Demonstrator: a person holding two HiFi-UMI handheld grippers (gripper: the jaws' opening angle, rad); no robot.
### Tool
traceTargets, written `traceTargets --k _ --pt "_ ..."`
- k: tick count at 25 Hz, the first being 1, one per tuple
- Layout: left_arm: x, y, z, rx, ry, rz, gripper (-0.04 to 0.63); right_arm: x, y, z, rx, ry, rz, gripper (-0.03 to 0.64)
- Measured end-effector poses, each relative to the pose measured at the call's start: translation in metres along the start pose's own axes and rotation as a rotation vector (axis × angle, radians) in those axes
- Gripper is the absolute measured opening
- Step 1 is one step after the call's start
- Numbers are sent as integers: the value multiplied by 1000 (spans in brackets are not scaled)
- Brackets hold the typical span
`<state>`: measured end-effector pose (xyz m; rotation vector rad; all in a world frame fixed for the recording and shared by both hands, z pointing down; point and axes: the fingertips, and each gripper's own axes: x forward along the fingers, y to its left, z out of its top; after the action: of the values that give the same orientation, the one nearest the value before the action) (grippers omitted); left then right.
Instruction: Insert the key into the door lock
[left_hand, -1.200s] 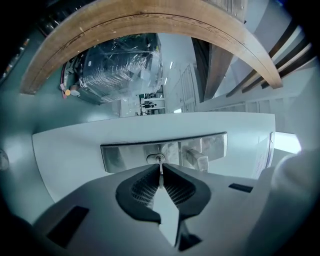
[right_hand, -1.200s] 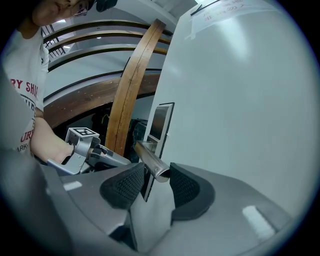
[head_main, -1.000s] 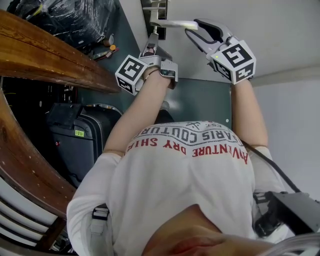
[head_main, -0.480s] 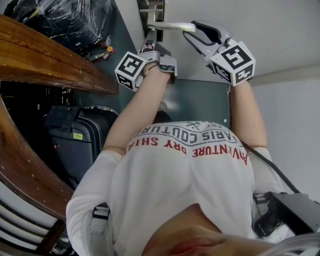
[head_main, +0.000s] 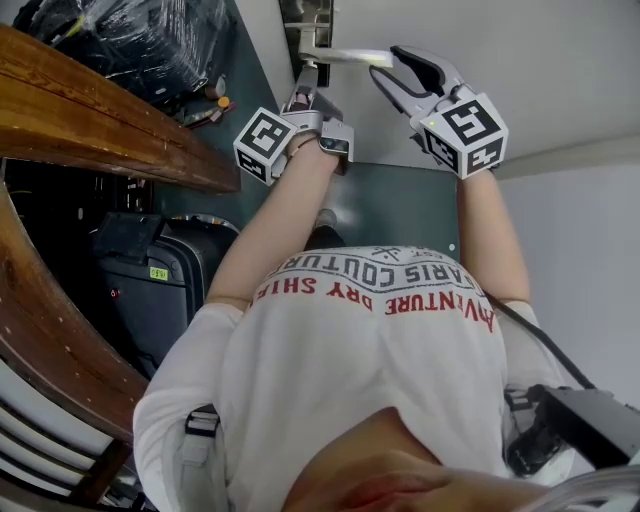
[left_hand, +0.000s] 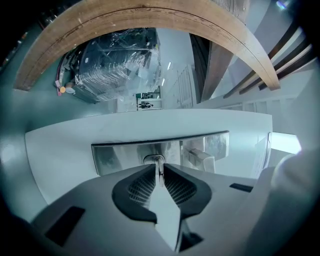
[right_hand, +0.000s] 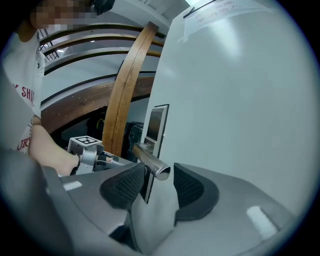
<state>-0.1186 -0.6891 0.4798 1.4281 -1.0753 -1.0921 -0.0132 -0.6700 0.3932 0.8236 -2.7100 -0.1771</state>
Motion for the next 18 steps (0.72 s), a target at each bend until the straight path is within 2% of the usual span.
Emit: traceTargets --k 1,3,6,9,12,13,14,15,18 --pt "-3 -1 -3 17 24 -17 57 -5 -3 1 17 -7 -29 155" --pt "-12 0 -8 72 77 -41 83 -18 -7 3 35 -21 -82 155" --pt "-40 -8 -19 232 166 -60 84 -44 12 9 31 -11 -68 153" --pt "-87 -36 -44 478 287 -106 84 -79 54 4 81 18 2 147" --pt "-142 -72 -76 796 432 -108 83 -116 101 -12 172 63 59 23" --pt "-161 -84 -88 896 480 -111 80 -129 119 -16 192 71 86 2" --pt "-181 -96 -100 987 523 -124 48 -142 136 -19 210 75 115 2" --pt "-202 -108 -112 1066 558 -143 10 -156 154 -20 225 75 144 2" --pt "-263 -129 -143 1233 636 -177 3 -198 201 -17 252 56 211 2"
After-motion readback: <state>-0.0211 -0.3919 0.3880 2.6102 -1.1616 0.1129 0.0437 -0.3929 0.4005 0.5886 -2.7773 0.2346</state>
